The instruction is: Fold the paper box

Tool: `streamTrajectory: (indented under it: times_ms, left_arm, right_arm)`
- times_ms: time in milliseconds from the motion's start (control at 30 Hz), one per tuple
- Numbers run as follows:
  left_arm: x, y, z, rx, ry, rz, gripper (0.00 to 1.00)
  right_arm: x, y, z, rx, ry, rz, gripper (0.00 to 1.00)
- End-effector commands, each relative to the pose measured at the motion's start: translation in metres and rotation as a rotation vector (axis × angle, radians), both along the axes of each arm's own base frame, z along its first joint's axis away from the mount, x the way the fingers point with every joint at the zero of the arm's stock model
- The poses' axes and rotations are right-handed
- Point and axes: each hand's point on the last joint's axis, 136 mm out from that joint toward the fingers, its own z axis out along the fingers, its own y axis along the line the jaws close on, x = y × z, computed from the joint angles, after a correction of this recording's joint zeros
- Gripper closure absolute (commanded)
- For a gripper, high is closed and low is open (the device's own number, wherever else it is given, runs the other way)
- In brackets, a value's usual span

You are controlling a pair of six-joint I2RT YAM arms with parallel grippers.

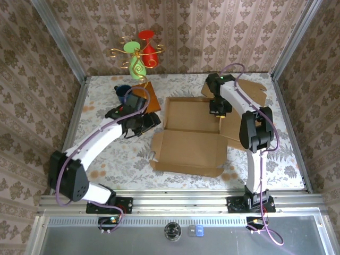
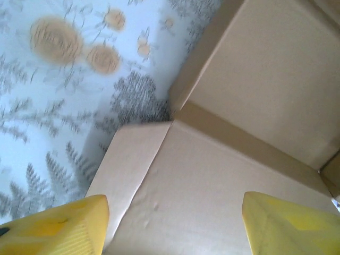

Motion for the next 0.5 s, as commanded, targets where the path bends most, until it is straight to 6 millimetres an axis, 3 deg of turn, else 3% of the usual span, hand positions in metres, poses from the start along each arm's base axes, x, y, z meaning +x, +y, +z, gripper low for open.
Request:
streamTrajectory:
  times_ms: [0,200,367,467]
  left_arm:
    - [-0.034,0.001,-0.015,-0.055,0.142,0.096,0.32]
    - [-0.072,-0.022,-0.041,-0.141,0.247,0.166,0.3]
    - [-0.065,-0.053,-0.057,-0.288,0.194,0.25,0.28]
    - [-0.067,-0.061,-0.065,-0.288,0.204,0.259,0.28]
  right_arm:
    - [-0.004,-0.007,0.01,0.13,-0.031,-0.14,1.0]
    - [-0.007,-0.021,0.002,0.204,-0.024,-0.267,1.0]
    - [-0.008,-0.021,-0.004,0.236,-0.016,-0.312,1.0]
    - [-0.009,-0.021,-0.006,0.243,-0.014,-0.326,1.0]
